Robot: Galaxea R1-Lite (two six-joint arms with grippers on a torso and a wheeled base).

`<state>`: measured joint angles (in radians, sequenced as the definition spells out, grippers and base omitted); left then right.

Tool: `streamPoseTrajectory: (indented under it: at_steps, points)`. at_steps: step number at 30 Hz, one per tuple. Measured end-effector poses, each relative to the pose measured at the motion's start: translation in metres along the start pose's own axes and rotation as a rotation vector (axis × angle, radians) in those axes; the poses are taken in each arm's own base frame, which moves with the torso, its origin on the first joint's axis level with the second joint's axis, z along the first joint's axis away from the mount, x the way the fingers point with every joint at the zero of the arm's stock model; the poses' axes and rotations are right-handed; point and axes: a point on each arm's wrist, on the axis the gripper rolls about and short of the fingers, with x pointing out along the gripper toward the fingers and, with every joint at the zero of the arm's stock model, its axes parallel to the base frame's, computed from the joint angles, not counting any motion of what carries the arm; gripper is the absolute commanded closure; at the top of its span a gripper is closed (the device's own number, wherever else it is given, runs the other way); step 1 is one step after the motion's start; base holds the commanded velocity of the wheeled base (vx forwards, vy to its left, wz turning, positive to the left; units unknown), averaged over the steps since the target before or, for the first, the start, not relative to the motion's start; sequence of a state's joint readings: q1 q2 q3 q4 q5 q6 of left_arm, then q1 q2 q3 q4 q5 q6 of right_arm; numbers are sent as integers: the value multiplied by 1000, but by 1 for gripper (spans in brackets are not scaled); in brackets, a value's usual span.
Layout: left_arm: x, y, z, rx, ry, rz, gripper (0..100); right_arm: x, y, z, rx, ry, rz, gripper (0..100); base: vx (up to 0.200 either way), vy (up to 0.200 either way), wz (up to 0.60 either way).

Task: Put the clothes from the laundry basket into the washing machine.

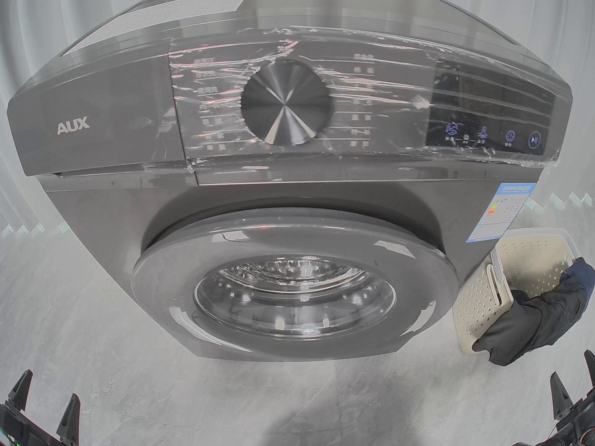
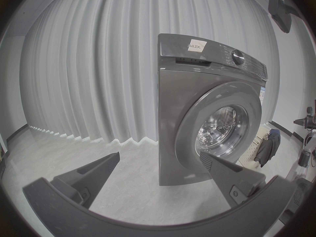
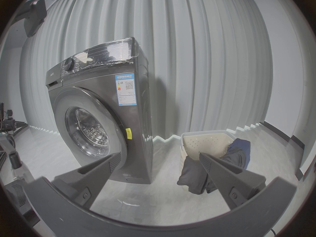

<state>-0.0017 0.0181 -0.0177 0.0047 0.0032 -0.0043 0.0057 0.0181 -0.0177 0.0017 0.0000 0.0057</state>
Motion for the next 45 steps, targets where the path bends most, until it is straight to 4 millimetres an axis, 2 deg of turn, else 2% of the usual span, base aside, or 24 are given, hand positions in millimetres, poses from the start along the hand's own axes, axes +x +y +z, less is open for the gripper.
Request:
streamPoseTrajectory:
  at_steps: [45]
  points:
    - [0, 0, 0, 0, 0, 1, 0, 0, 0, 2, 6, -15, 4, 0, 0, 0, 0]
